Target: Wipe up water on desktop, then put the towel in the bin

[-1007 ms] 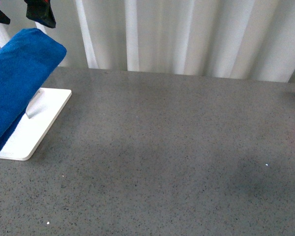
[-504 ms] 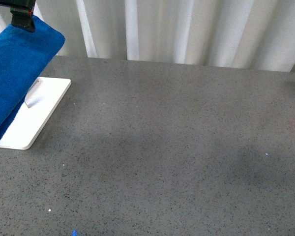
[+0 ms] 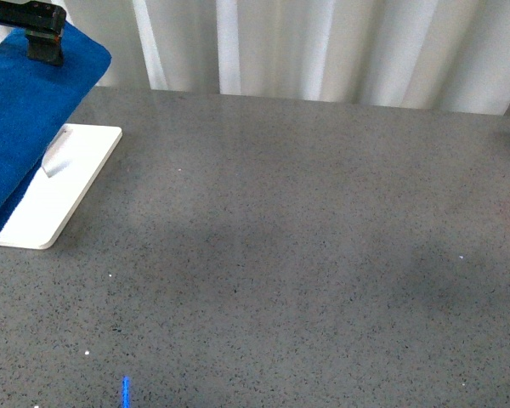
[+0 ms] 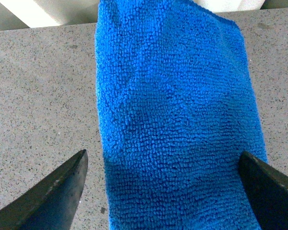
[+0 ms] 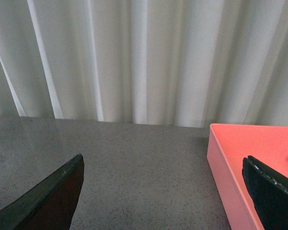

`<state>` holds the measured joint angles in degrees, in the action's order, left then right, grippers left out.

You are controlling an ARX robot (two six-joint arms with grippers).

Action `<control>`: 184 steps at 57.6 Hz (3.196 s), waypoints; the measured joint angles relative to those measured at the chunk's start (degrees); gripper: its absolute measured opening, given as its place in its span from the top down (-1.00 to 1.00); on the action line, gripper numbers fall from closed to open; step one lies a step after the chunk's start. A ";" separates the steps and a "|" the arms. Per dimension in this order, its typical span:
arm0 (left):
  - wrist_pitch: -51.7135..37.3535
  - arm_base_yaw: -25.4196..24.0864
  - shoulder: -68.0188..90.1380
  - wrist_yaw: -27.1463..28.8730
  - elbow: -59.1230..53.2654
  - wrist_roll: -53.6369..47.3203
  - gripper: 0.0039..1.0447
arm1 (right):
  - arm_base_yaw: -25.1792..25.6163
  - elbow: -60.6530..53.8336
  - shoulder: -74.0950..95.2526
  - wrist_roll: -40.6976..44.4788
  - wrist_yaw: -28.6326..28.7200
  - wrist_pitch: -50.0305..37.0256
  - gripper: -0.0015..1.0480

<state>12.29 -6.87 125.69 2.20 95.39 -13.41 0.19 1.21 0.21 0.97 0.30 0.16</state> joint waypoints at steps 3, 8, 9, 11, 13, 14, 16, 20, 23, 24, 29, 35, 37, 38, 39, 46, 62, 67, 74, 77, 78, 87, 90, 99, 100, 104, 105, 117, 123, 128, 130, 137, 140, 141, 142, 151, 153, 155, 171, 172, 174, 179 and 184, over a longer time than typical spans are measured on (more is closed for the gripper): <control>0.00 0.02 0.22 -0.11 0.00 -0.15 -0.61 | 0.00 0.00 0.00 0.00 0.00 0.00 -0.86; 0.00 0.04 0.46 -0.24 0.00 -0.44 -0.37 | 0.00 0.00 0.00 0.00 0.00 0.00 -0.86; 0.00 0.04 0.48 -0.24 0.00 -0.44 -0.33 | 0.00 0.00 0.00 0.00 0.00 0.00 -0.86; 0.02 0.04 0.52 -0.61 0.00 -0.50 -0.23 | 0.00 0.00 0.00 0.00 0.00 0.00 -0.86; -0.02 0.09 0.57 -0.68 -0.04 -0.68 -0.13 | 0.00 0.00 0.00 0.00 0.00 0.00 -0.86; -0.07 0.11 0.57 -0.70 -0.13 -0.70 -0.06 | 0.00 0.00 0.00 0.00 0.00 0.00 -0.86; -0.20 0.13 0.57 -0.68 -0.26 -0.83 0.04 | 0.00 0.00 0.00 0.00 0.00 0.00 -0.86; -0.28 0.13 0.57 -0.81 -0.44 -0.96 0.25 | 0.00 0.00 0.00 0.00 0.00 0.00 -0.86; -0.37 0.15 0.57 -0.79 -0.59 -1.14 0.42 | 0.00 0.00 0.00 0.00 0.00 0.00 -0.86; -0.37 0.15 0.57 -0.79 -0.59 -1.14 0.49 | 0.00 0.00 0.00 0.00 0.00 0.00 -0.86; -0.35 0.15 0.57 -0.98 -0.57 -1.09 0.80 | 0.00 0.00 0.00 0.00 0.00 0.00 -0.86; 0.26 -0.07 0.50 -1.79 -0.26 -0.61 0.91 | 0.00 0.00 0.00 0.00 0.00 0.00 -0.86; 1.05 -0.31 0.44 -2.58 0.22 -0.42 0.91 | 0.00 0.00 0.00 0.00 0.00 0.00 -0.86; 1.20 -0.37 0.39 -2.73 0.31 -0.42 0.91 | 0.00 0.00 0.00 0.00 0.00 0.00 -0.86; 1.38 -0.52 0.37 -2.95 0.46 -0.31 0.91 | 0.00 0.00 0.00 0.00 0.00 0.00 -0.86; 2.91 -1.38 -0.46 -4.85 1.25 0.37 0.91 | 0.00 0.00 0.00 0.00 0.00 0.00 -0.86; 4.31 -3.41 -7.56 -9.94 2.60 2.34 0.91 | 0.00 0.00 0.00 0.00 0.00 0.00 -0.86; 4.57 -3.63 -10.14 -11.54 3.10 3.37 0.91 | 0.00 0.00 0.00 0.00 0.00 0.00 -0.86; 4.44 -3.15 -14.29 -15.30 3.32 6.12 0.91 | 0.00 0.00 0.00 0.00 0.00 0.00 -0.86; 3.96 -2.36 -16.20 -17.31 3.32 7.67 0.91 | 0.00 0.00 0.00 0.00 0.00 0.00 -0.86; 3.76 -2.16 -16.63 -17.70 3.30 8.02 0.91 | 0.00 0.00 0.00 0.00 0.00 0.00 -0.86; -2.10 3.98 -24.26 -24.76 0.94 13.75 0.91 | 0.00 0.00 0.00 0.00 0.00 0.00 -0.86; -5.09 6.43 -26.36 -27.23 -0.79 15.45 0.91 | 0.00 0.00 0.00 0.00 0.00 0.00 -0.86; -16.00 14.82 -29.53 -29.66 -7.89 18.23 0.91 | 0.00 0.00 0.00 0.00 0.00 0.00 -0.86; -17.00 15.82 -29.51 -29.46 -8.90 18.25 0.91 | 0.00 0.00 0.00 0.00 0.00 0.00 -0.86; -19.63 18.47 -28.92 -29.38 -12.24 18.38 0.91 | 0.00 0.00 0.00 0.00 0.00 0.00 -0.86; -20.70 19.23 -28.55 -29.38 -13.46 18.32 0.91 | 0.00 0.00 0.00 0.00 0.00 0.00 -0.86; -31.34 24.35 -23.37 -28.94 -24.17 18.43 0.91 | 0.00 0.00 0.00 0.00 0.00 0.00 -0.86; -38.71 25.97 -20.37 -28.89 -28.26 20.37 0.91 | 0.00 0.00 0.00 0.00 0.00 0.00 -0.86; -44.41 26.49 -19.52 -30.95 -31.02 22.84 0.91 | 0.00 0.00 0.00 0.00 0.00 0.00 -0.86; -47.21 26.71 -19.28 -32.24 -32.17 24.48 0.91 | 0.00 0.00 0.00 0.00 0.00 0.00 -0.86; -56.61 27.39 -17.66 -35.58 -34.88 29.68 0.91 | 0.00 0.00 0.00 0.00 0.00 0.00 -0.86; -59.08 27.76 -16.87 -35.67 -35.32 31.08 0.91 | 0.00 0.00 0.00 0.00 0.00 0.00 -0.86; -59.89 27.93 -16.59 -35.74 -35.45 31.71 0.91 | 0.00 0.00 0.00 0.00 0.00 0.00 -0.86; -60.61 28.09 -16.35 -35.85 -35.60 32.06 0.91 | 0.00 0.00 0.00 0.00 0.00 0.00 -0.86; -62.86 29.53 -14.71 -35.74 -36.09 34.05 0.91 | 0.02 0.00 0.02 0.02 0.04 0.02 -0.86; -63.21 29.77 -14.47 -35.50 -36.09 34.53 0.91 | 1.36 1.51 1.81 1.20 5.07 4.46 -0.86; -63.49 29.88 -14.25 -35.19 -36.11 34.77 0.91 | 4.48 5.60 7.65 3.39 13.00 13.84 -0.86; -63.36 31.43 -14.62 -35.12 -36.11 36.85 0.91 | 21.75 19.56 36.76 17.20 40.28 2.32 -0.86; -63.49 31.50 -14.64 -35.12 -36.11 37.27 0.91 | 21.46 19.67 40.09 17.86 41.18 0.24 -0.86; -63.71 31.67 -14.73 -35.04 -36.11 37.88 0.91 | 20.96 19.67 43.52 18.51 41.16 -1.86 -0.86; -64.02 31.93 -15.28 -34.84 -36.13 39.47 0.91 | 19.08 19.67 52.48 19.45 42.34 -7.23 -0.86; -64.13 32.37 -15.91 -34.75 -36.15 40.57 0.91 | 16.09 19.67 59.95 20.09 42.16 -12.02 -0.86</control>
<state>-51.83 25.50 109.78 -32.56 59.24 27.16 16.27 20.88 60.16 21.06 42.46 -11.86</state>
